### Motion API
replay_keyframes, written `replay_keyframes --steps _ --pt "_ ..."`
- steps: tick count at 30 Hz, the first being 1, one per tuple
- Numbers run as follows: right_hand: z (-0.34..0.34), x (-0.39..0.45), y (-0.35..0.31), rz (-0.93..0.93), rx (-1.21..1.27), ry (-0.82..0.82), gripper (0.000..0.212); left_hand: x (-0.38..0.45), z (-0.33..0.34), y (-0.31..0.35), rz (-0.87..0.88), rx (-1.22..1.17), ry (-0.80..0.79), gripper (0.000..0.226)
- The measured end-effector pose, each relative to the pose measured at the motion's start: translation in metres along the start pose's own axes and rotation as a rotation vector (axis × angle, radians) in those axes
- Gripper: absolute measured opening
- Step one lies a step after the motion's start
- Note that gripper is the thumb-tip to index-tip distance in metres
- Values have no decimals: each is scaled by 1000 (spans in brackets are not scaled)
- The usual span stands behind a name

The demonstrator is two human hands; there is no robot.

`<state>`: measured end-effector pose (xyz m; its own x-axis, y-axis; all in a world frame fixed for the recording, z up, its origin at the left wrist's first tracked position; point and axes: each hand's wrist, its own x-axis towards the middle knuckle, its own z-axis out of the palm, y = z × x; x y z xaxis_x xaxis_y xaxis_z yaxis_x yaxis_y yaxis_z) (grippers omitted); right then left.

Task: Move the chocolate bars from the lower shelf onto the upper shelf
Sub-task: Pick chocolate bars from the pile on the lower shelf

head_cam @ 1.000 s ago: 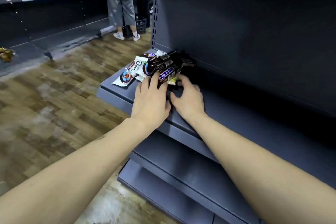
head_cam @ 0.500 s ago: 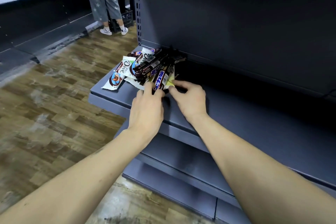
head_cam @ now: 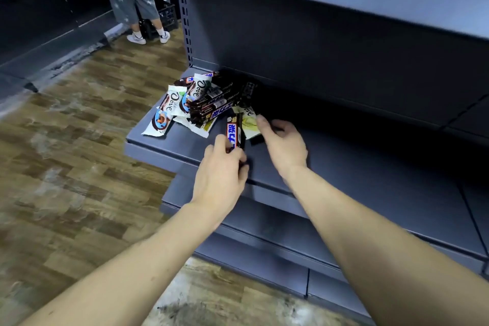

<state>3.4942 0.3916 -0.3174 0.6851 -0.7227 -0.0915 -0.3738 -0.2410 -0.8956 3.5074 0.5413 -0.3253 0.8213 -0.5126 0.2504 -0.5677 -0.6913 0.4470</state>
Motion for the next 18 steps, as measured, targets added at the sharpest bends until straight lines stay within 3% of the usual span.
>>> replay_keyframes --steps 5,10,18 --pt "12 7 4 22 52 31 24 2 -1 -2 1 -43 -18 15" --pt "-39 -2 25 23 142 60 26 1 6 3 22 -78 -15 18" --pt "-122 -14 60 103 92 198 28 8 10 19 -10 -229 -34 48"
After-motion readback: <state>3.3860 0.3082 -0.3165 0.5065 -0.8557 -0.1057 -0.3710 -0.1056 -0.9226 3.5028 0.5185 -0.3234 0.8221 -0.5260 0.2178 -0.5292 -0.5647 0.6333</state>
